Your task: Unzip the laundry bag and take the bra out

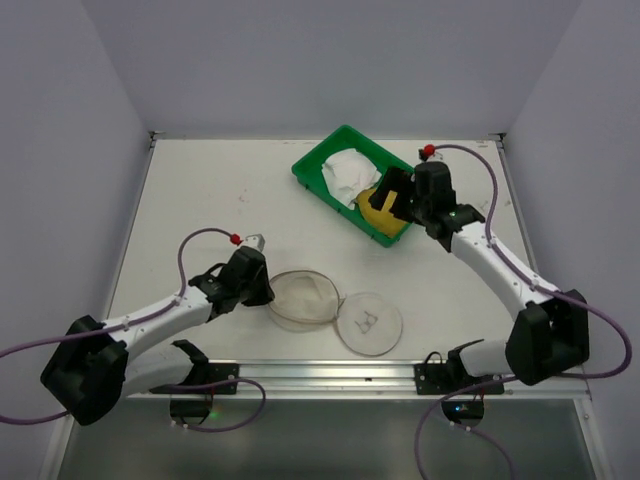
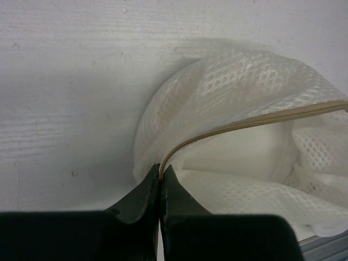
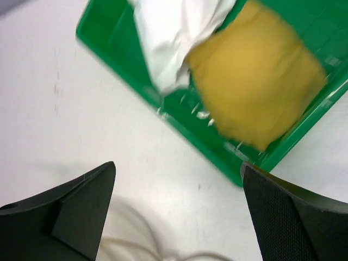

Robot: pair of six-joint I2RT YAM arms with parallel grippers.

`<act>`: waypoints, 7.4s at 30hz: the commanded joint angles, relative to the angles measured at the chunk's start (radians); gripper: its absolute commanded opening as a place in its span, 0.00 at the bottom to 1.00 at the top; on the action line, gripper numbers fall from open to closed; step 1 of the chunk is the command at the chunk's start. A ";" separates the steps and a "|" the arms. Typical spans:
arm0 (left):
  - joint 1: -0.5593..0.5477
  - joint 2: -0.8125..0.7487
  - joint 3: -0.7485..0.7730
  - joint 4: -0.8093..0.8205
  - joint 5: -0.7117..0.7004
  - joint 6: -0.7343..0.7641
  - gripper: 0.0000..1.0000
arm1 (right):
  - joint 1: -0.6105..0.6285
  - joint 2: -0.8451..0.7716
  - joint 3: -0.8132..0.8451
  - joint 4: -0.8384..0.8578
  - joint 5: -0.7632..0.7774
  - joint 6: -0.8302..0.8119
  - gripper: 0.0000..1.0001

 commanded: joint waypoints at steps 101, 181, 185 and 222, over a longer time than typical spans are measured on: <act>0.081 0.250 -0.063 0.375 0.172 -0.186 0.00 | 0.517 0.272 0.209 -0.062 -0.316 0.030 0.00; 0.084 0.016 -0.235 0.344 0.053 -0.267 0.10 | 0.504 0.392 -0.076 0.635 -0.704 0.364 0.49; 0.084 -0.064 -0.217 0.246 0.019 -0.267 0.14 | 0.500 0.321 -0.044 0.445 -0.654 0.218 0.50; 0.278 -0.486 0.768 -0.516 -0.383 0.416 1.00 | -0.206 -1.109 0.134 -0.422 0.204 -0.370 0.99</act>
